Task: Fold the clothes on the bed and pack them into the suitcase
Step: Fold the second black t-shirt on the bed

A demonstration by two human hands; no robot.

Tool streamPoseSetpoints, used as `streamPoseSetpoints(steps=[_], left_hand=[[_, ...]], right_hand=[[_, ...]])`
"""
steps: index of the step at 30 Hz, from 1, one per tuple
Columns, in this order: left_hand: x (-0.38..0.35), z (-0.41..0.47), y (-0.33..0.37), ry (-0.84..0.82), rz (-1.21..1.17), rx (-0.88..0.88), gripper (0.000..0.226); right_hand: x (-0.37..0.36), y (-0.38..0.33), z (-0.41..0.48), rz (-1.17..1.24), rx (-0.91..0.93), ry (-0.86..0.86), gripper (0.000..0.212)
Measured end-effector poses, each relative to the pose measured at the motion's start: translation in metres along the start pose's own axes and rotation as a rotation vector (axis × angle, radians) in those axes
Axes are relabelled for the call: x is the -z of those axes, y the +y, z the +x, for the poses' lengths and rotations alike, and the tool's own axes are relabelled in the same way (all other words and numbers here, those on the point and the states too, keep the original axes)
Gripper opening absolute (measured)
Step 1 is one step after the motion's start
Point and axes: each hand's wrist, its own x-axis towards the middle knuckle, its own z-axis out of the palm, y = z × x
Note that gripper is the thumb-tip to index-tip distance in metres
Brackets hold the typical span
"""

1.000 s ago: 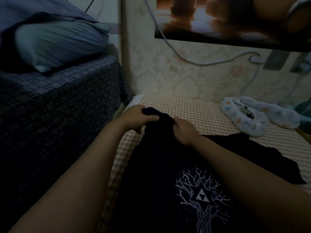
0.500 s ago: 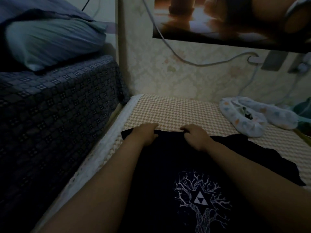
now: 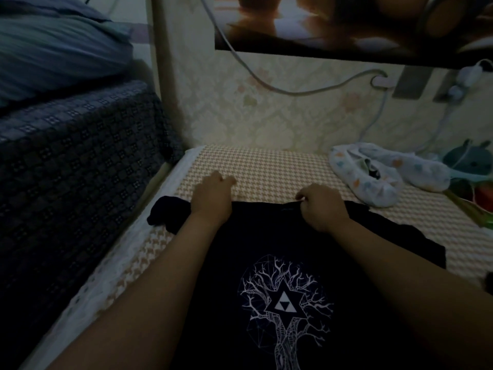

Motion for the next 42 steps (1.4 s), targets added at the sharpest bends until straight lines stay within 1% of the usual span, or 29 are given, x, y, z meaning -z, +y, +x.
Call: streamPoseSetpoints(steps=[2,3,5,7,8,9,10,11,14,15,16,17,19,21,22,23,25,27,29,30,32,34,35,36,37,38,39,41,42], left_hand=[[-0.007,0.006,0.017,-0.156,-0.137,-0.138,0.039],[-0.013,0.006,0.025,-0.215,-0.116,-0.171,0.04],[-0.022,0.002,0.037,-0.246,-0.021,-0.195,0.058],[-0.019,0.001,0.046,-0.257,-0.057,-0.233,0.073],[-0.017,0.004,0.047,-0.256,-0.046,-0.27,0.068],[-0.015,0.008,0.047,-0.245,-0.01,-0.28,0.054],[-0.013,0.014,0.046,-0.189,0.026,-0.253,0.037],[-0.012,0.02,0.044,-0.086,0.059,-0.196,0.025],[-0.005,0.033,0.045,0.297,0.189,-0.073,0.018],[-0.002,0.038,0.049,0.356,0.196,-0.052,0.015],[0.0,0.042,0.055,0.362,0.181,-0.022,0.013],[-0.003,0.046,0.061,0.343,0.118,0.015,0.015],[-0.013,0.051,0.07,0.312,-0.141,0.077,0.029],[-0.026,0.048,0.074,0.273,-0.384,0.029,0.034],[-0.034,0.046,0.075,0.194,-0.398,-0.033,0.032],[-0.041,0.043,0.074,0.067,-0.341,-0.082,0.032],[-0.048,0.039,0.068,-0.239,-0.105,-0.075,0.049],[-0.049,0.042,0.064,-0.374,0.05,0.001,0.058],[-0.044,0.043,0.072,-0.393,0.137,0.051,0.058],[-0.04,0.042,0.082,-0.365,0.18,0.047,0.058],[-0.034,0.039,0.109,-0.228,0.172,-0.049,0.056],[-0.034,0.034,0.14,-0.086,0.009,-0.228,0.048],[-0.034,0.032,0.157,-0.065,-0.075,-0.295,0.043],[-0.036,0.03,0.174,-0.08,-0.123,-0.33,0.041],[-0.039,0.027,0.191,-0.126,-0.123,-0.327,0.042],[-0.042,0.024,0.206,-0.185,-0.076,-0.293,0.047],[-0.047,0.022,0.219,-0.239,-0.003,-0.228,0.053],[-0.053,0.022,0.236,-0.271,0.062,-0.073,0.056],[-0.055,0.024,0.242,-0.253,0.021,-0.023,0.047]], right_hand=[[0.0,0.013,-0.011,-0.065,0.041,-0.12,0.041],[-0.001,0.02,-0.015,-0.092,0.04,-0.154,0.041],[-0.002,0.032,-0.019,-0.13,0.024,-0.124,0.04],[-0.002,0.041,-0.017,-0.158,0.008,-0.058,0.036],[-0.001,0.043,-0.015,-0.153,-0.003,-0.052,0.032],[0.001,0.045,-0.012,-0.157,-0.018,-0.063,0.028],[0.003,0.047,-0.009,-0.174,-0.033,-0.065,0.024],[0.004,0.049,-0.006,-0.201,-0.043,-0.037,0.021],[0.005,0.049,0.0,-0.231,-0.101,0.077,0.016],[0.004,0.046,0.001,-0.208,-0.137,0.078,0.015],[0.002,0.044,0.001,-0.178,-0.171,0.06,0.014],[-0.001,0.041,0.002,-0.151,-0.196,0.032,0.014],[-0.007,0.039,0.003,-0.058,-0.231,-0.015,0.013],[-0.016,0.042,0.001,0.076,-0.196,-0.024,0.018],[-0.019,0.045,-0.002,0.112,-0.152,-0.034,0.028],[-0.02,0.049,-0.006,0.126,-0.107,-0.052,0.039],[-0.018,0.059,-0.015,0.161,-0.034,-0.089,0.052],[-0.015,0.069,-0.022,0.172,0.032,-0.131,0.055],[-0.011,0.077,-0.03,0.2,0.085,-0.153,0.054],[-0.007,0.081,-0.035,0.238,0.083,-0.146,0.051],[-0.001,0.094,-0.047,0.217,0.021,-0.005,0.044],[0.009,0.113,-0.062,0.025,-0.156,0.174,0.041],[0.018,0.123,-0.071,-0.072,-0.282,0.183,0.039],[0.026,0.131,-0.079,-0.162,-0.399,0.119,0.036],[0.031,0.14,-0.087,-0.207,-0.478,0.028,0.034],[0.036,0.148,-0.094,-0.19,-0.491,-0.018,0.033],[0.038,0.153,-0.099,-0.123,-0.451,-0.019,0.034],[0.041,0.157,-0.108,0.09,-0.37,0.078,0.034],[0.044,0.158,-0.11,0.139,-0.368,0.125,0.031]])
